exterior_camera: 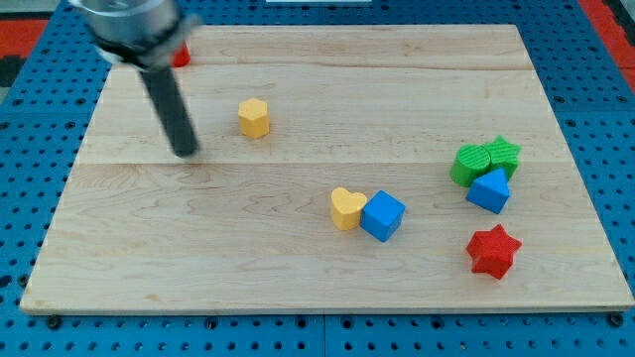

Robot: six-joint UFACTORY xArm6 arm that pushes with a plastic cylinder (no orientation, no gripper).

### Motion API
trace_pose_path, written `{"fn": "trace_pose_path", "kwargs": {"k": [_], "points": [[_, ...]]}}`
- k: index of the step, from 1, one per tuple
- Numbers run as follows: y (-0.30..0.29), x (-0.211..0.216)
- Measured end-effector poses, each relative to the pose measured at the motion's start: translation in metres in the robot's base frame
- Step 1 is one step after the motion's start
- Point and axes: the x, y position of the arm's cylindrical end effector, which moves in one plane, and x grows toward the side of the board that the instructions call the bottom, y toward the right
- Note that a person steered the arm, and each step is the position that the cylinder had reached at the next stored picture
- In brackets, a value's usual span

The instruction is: Point your arm to the red star

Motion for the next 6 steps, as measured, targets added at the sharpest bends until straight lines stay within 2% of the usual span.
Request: {"fn": "trace_pose_path", "kwargs": {"k": [1, 2, 3, 4, 5, 6], "points": [[0.036, 0.081], [0.096, 0.149], [0.188, 0.171], [0.25, 0.164], [0.306, 0.157], [0.321, 0.156]]}}
